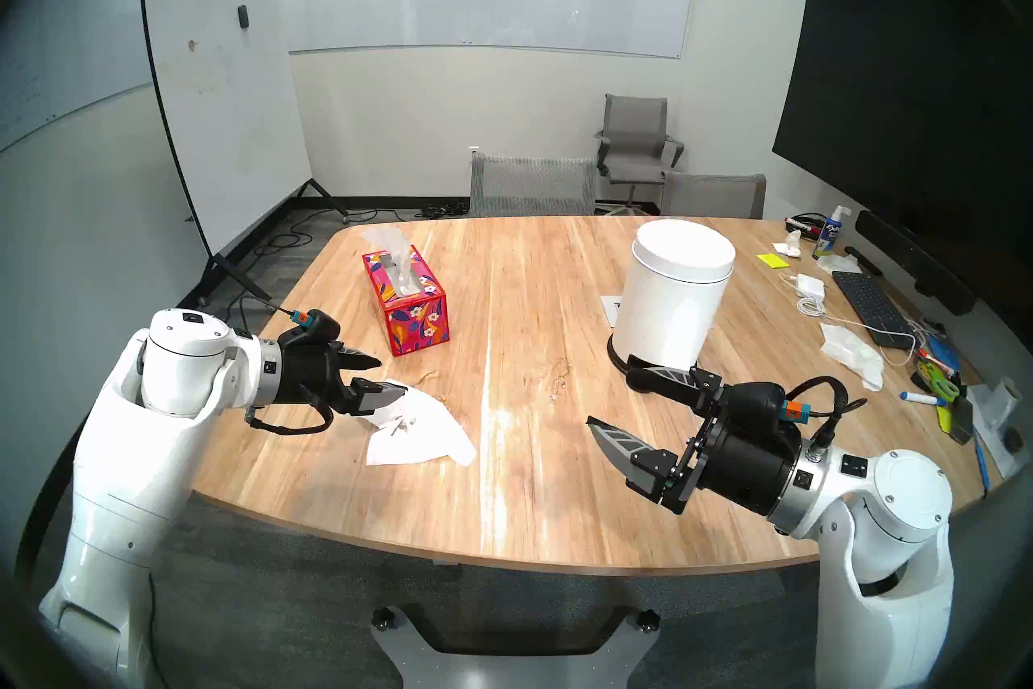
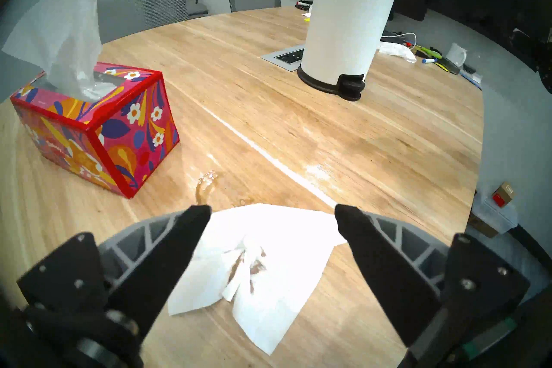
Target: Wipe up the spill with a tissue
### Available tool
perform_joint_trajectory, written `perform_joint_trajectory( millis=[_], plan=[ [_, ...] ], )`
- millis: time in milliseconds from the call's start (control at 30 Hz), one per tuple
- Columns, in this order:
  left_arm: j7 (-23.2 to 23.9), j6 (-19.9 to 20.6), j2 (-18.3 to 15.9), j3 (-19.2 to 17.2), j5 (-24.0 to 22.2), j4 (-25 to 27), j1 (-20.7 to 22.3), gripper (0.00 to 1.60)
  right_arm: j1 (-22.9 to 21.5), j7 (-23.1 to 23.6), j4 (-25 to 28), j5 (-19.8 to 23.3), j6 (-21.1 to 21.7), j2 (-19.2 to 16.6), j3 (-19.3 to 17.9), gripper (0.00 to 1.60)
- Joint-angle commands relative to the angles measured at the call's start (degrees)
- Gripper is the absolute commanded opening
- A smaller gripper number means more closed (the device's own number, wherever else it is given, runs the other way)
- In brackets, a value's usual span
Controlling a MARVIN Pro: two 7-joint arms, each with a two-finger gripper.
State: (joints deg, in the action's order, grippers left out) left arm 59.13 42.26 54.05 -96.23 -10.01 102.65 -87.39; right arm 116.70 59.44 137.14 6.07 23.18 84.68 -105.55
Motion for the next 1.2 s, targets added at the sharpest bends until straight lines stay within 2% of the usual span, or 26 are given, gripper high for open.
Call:
perform_joint_trajectory(
  millis=[0, 167, 367, 467, 667, 800, 1167],
  plan=[
    [1.45, -0.01, -1.25, -1.16, -0.63, 2.20, -1.30, 1.50, -0.14, 0.13, 0.94, 0.16, 0.03, -0.08, -0.14, 1.60],
    [1.78, -0.64, -1.49, -2.08, -0.27, 5.31, -5.40, 1.32, -0.15, 0.13, 0.93, 0.16, 0.02, -0.07, -0.14, 1.60],
    [-1.05, -0.91, 0.43, -0.68, 1.45, 6.37, -6.21, 1.34, -0.15, 0.13, 0.94, 0.16, 0.03, -0.07, -0.14, 1.60],
    [-2.91, -0.50, 1.85, 0.62, 2.35, 6.36, -5.07, 1.34, -0.15, 0.13, 0.93, 0.15, 0.02, -0.07, -0.14, 1.60],
    [-6.77, 0.13, 4.45, 3.92, 4.26, 4.26, -1.84, 1.47, -0.15, 0.13, 0.92, 0.15, 0.01, -0.07, -0.14, 1.60],
    [-8.09, 0.13, 5.28, 5.24, 4.79, 2.91, -0.55, 1.41, -0.15, 0.14, 0.93, 0.15, 0.02, -0.07, -0.14, 1.60],
    [-11.11, -0.99, 7.79, 8.89, 7.03, -2.78, 3.32, 1.38, -0.15, 0.14, 0.92, 0.15, 0.01, -0.07, -0.14, 1.60]
  ],
)
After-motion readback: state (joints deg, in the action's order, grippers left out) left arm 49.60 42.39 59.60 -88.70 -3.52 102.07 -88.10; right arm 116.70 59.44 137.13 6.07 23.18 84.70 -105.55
